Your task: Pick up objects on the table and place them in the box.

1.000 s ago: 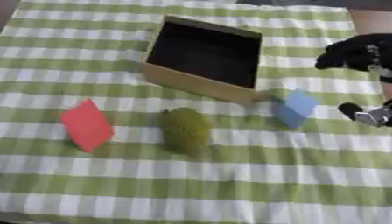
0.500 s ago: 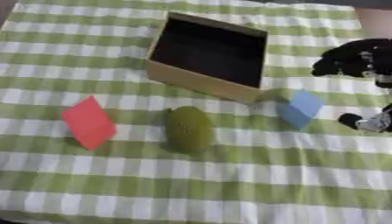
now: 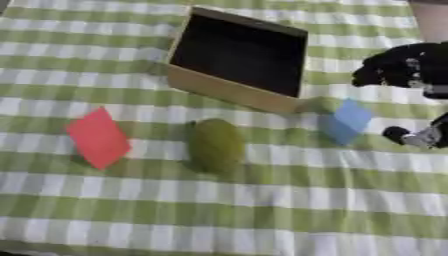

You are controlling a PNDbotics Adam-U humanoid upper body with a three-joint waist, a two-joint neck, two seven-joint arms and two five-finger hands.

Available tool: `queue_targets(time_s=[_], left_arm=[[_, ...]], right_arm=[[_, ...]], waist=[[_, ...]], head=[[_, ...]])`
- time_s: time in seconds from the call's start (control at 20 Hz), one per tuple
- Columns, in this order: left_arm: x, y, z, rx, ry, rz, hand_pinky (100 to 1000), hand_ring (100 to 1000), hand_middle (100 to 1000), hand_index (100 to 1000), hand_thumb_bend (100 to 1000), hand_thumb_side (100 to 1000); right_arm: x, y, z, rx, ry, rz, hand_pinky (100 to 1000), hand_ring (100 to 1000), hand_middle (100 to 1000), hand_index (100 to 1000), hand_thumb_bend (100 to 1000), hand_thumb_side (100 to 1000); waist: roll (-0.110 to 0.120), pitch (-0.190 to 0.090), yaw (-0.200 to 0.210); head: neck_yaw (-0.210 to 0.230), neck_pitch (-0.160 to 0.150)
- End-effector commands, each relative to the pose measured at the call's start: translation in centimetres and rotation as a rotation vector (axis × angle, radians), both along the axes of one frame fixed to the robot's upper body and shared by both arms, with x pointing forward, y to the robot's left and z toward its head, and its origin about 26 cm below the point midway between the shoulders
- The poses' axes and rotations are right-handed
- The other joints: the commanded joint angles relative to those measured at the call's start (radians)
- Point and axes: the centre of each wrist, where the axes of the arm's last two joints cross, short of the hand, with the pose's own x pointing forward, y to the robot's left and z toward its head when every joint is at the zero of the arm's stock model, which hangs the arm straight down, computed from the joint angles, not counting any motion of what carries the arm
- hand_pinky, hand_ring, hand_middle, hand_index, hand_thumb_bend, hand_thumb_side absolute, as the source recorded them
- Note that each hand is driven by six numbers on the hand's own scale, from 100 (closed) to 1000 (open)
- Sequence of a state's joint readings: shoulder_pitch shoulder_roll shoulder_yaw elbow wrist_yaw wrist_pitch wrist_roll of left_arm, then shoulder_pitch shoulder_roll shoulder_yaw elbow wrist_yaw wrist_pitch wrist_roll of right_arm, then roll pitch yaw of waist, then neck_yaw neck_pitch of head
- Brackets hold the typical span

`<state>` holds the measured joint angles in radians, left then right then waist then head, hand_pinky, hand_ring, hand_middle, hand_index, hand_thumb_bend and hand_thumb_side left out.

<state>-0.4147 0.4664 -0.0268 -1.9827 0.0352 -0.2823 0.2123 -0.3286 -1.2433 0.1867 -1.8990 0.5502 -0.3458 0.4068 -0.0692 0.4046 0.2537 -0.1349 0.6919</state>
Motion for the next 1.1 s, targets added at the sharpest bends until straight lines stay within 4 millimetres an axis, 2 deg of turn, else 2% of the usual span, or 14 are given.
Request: queue_targets(time_s=[0.05,0.25,0.65,1.1], left_arm=[[-0.3,0.2,1.0,0.029,-0.032,-0.001,742,751,730,885,100,645],[-0.3,0.1,1.1,0.029,-0.032,-0.001,741,751,730,885,100,641],[-0.3,0.1,1.1,0.030,-0.032,-0.001,742,751,732,885,100,657],[-0.3,0.0,1.1,0.033,-0.027,-0.001,742,750,732,886,100,665]], right_arm=[[0.2,-0.3,0.8,-0.020,-0.021,-0.009,971,1000,936,1000,217,494],[0.5,-0.5,0.8,-0.021,-0.015,-0.011,970,1000,934,1000,218,472],[0.9,-0.8,0.7,-0.026,0.002,-0.013,969,1000,933,1000,208,483],[1.3,-1.4,0.5,-0.034,0.014,-0.052,969,1000,934,1000,268,531]], waist=[[-0.008,-0.002,0.002],[-0.008,0.005,0.005],[-0.012,0.020,0.010],[-0.021,0.028,0.013]], head=[[-0.008,-0.017],[-0.013,-0.019],[-0.013,-0.020],[-0.012,-0.018]])
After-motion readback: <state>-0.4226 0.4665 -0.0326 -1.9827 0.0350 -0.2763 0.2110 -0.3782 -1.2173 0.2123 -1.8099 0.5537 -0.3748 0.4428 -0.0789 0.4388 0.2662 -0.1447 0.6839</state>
